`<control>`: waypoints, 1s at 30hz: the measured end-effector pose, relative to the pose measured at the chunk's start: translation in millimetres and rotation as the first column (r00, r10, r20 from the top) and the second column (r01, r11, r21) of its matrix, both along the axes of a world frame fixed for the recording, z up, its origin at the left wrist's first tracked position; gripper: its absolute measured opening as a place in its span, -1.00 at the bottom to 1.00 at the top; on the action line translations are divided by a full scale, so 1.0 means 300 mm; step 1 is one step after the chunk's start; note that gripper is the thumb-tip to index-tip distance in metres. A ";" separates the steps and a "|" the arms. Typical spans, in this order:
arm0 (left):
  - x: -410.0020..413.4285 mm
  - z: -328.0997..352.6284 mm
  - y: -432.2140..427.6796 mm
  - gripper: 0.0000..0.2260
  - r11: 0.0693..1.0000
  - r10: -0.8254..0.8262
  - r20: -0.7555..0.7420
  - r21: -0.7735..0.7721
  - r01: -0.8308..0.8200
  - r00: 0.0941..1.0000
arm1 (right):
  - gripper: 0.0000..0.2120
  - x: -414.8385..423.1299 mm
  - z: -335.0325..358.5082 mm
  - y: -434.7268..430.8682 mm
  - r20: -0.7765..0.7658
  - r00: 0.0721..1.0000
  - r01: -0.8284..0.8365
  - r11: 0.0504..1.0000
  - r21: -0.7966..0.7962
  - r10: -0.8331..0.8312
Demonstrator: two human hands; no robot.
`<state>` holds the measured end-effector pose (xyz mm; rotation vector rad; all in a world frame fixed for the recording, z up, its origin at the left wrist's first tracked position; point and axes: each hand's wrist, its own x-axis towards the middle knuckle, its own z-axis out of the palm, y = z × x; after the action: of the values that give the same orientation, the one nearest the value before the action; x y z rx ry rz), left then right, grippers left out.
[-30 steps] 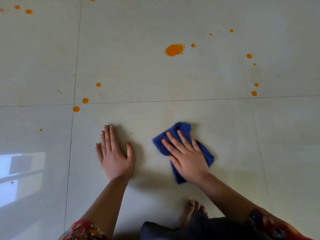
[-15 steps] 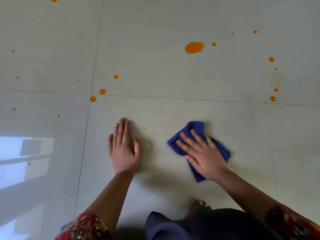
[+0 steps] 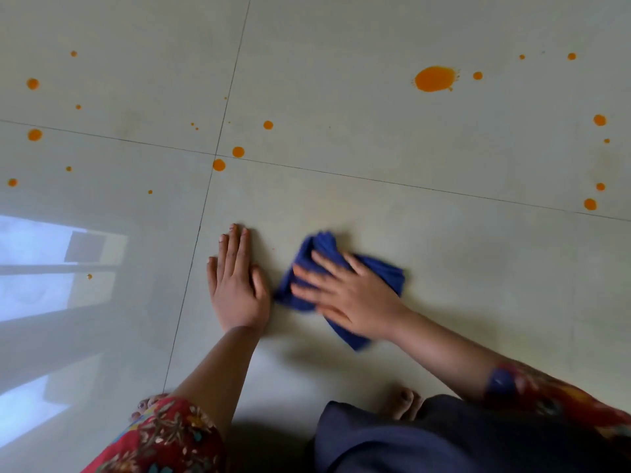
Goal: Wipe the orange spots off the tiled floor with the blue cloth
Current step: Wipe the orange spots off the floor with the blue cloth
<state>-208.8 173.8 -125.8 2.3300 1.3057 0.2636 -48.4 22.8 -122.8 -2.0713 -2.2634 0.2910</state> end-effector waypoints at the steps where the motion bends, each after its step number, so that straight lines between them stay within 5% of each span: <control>1: -0.001 -0.001 0.003 -0.45 1.000 0.004 0.012 -0.002 -0.004 1.000 | -0.55 0.021 0.004 -0.073 -0.031 0.993 -0.116 0.993 -0.011 0.116; 3: 0.000 -0.001 0.003 -0.46 1.000 0.009 0.034 -0.011 -0.009 0.999 | -0.54 0.133 -0.002 -0.158 -0.014 0.992 -0.123 0.992 0.004 0.123; 7: -0.004 0.003 0.001 -0.47 0.999 0.026 0.100 -0.035 -0.023 0.995 | -0.53 0.342 -0.006 -0.030 0.066 0.897 0.436 0.899 0.037 -0.437; 9: -0.006 -0.002 0.007 -0.47 0.998 0.039 0.145 -0.051 -0.032 0.989 | -0.55 0.327 0.005 0.120 0.042 0.844 0.532 0.844 0.072 -0.535; 12: -0.009 -0.007 0.012 -0.48 0.996 0.065 0.214 -0.070 -0.051 0.975 | -0.53 0.185 0.000 0.291 -0.021 0.893 0.450 0.890 0.077 -0.450; 15: -0.007 -0.005 0.019 -0.51 0.989 0.130 0.301 -0.113 -0.100 0.945 | -0.55 0.000 -0.012 0.212 -0.017 0.998 0.061 0.997 0.055 -0.060; 18: -0.010 -0.006 0.018 -0.51 0.991 0.113 0.273 -0.104 -0.087 0.955 | -0.61 -0.005 -0.003 -0.018 -0.105 0.952 -0.288 0.957 0.018 0.288; 20: -0.014 -0.007 0.015 -0.52 0.994 0.086 0.247 -0.092 -0.065 0.965 | -0.61 0.095 -0.006 -0.094 -0.101 0.961 -0.257 0.966 0.003 0.256; 23: -0.012 -0.003 0.012 -0.51 0.995 0.071 0.231 -0.082 -0.053 0.970 | -0.58 0.229 -0.008 -0.057 -0.051 0.996 0.077 0.997 -0.020 -0.078; 26: -0.006 -0.002 0.008 -0.50 0.997 0.054 0.177 -0.059 -0.045 0.983 | -0.57 0.182 0.003 0.081 -0.050 0.922 0.385 0.922 0.037 -0.383; 28: 0.004 0.004 0.000 -0.51 0.999 -0.007 0.137 -0.034 0.012 0.991 | -0.55 0.076 -0.003 0.105 -0.079 0.923 0.383 0.921 0.075 -0.377; 30: 0.032 0.020 -0.005 -0.51 0.991 -0.132 0.119 0.001 0.133 0.984 | -0.56 -0.018 -0.009 0.013 -0.051 0.987 0.156 0.986 0.053 -0.153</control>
<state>-199.3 172.2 -119.8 2.3447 1.0882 0.3490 -53.8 26.8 -125.5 -2.1718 -2.0462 0.2599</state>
